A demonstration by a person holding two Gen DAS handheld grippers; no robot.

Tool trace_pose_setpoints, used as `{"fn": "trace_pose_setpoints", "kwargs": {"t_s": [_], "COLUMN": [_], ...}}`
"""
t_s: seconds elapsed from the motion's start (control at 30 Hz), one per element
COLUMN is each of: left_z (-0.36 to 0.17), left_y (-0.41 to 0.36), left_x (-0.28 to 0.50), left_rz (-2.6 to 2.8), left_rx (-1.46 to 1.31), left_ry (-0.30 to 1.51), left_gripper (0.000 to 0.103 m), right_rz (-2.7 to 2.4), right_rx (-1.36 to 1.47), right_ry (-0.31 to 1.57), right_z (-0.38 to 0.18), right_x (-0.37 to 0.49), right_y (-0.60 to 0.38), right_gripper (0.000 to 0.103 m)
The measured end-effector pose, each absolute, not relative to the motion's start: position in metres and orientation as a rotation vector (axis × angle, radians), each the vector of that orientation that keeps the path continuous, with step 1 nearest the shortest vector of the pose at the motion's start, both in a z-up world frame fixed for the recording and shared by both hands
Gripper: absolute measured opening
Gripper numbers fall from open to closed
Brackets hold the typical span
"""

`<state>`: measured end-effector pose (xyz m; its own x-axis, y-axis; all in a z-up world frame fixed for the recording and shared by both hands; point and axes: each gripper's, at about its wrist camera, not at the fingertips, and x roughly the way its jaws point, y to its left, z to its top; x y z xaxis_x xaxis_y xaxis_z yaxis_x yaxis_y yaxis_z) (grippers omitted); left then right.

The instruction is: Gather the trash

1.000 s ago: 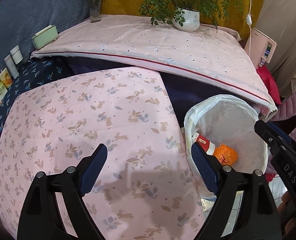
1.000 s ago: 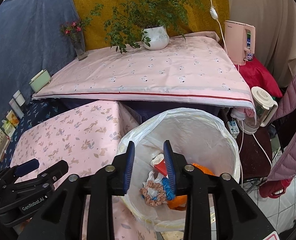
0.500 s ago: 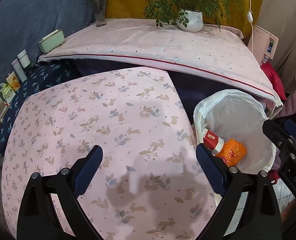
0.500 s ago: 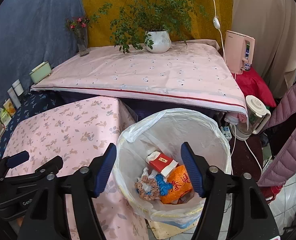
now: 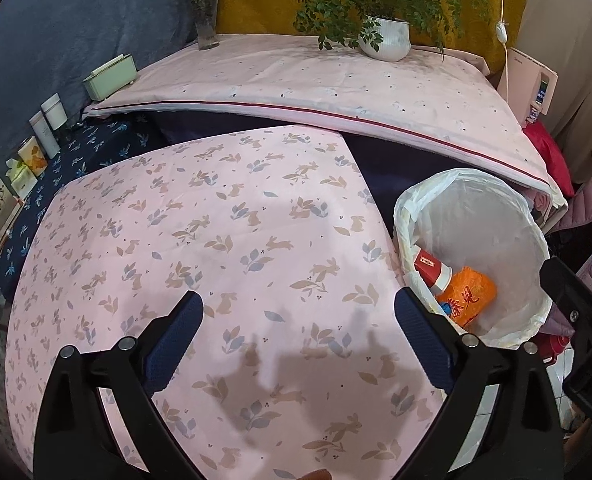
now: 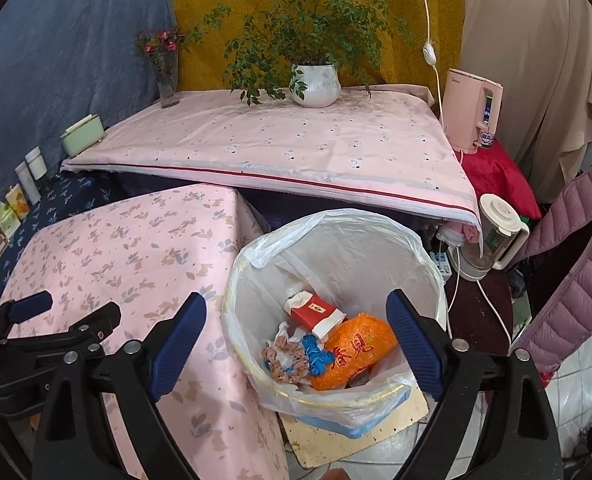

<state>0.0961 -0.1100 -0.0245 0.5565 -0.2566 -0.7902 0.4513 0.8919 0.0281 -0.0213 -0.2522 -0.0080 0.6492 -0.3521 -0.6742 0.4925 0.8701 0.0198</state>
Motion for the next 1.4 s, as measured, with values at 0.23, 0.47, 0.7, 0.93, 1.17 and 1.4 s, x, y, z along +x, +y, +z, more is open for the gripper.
{"fn": "trace_pose_setpoints", "kwargs": {"t_s": [0.23, 0.47, 0.7, 0.93, 1.17, 1.4], "left_z": [-0.025, -0.025, -0.026, -0.027, -0.027, -0.027], "left_y": [-0.104, -0.099, -0.099, -0.093, -0.093, -0.092], "left_x": [0.091, 0.083, 0.076, 0.076, 0.073, 0.071], "left_rz": [-0.418, -0.410, -0.407, -0.371, -0.375, -0.385], "left_rx": [0.238, 0.241, 0.251, 0.223, 0.222, 0.220], "left_ry": [0.883, 0.872, 0.867, 0.879, 0.879, 0.882], "left_gripper": [0.092, 0.092, 0.092, 0.092, 0.092, 0.092], "right_rz": [-0.500, -0.506, -0.511, -0.520, -0.520, -0.528], "right_rx": [0.194, 0.192, 0.190, 0.183, 0.184, 0.187], "right_ry": [0.715, 0.737, 0.740, 0.745, 0.747, 0.749], "right_z": [-0.007, -0.013, -0.015, -0.017, -0.018, -0.023], "right_x": [-0.029, -0.033, -0.039, -0.044, -0.046, -0.051], "right_y": [-0.245, -0.241, -0.238, -0.237, -0.236, -0.234], "right_gripper": [0.096, 0.096, 0.096, 0.096, 0.096, 0.096]}}
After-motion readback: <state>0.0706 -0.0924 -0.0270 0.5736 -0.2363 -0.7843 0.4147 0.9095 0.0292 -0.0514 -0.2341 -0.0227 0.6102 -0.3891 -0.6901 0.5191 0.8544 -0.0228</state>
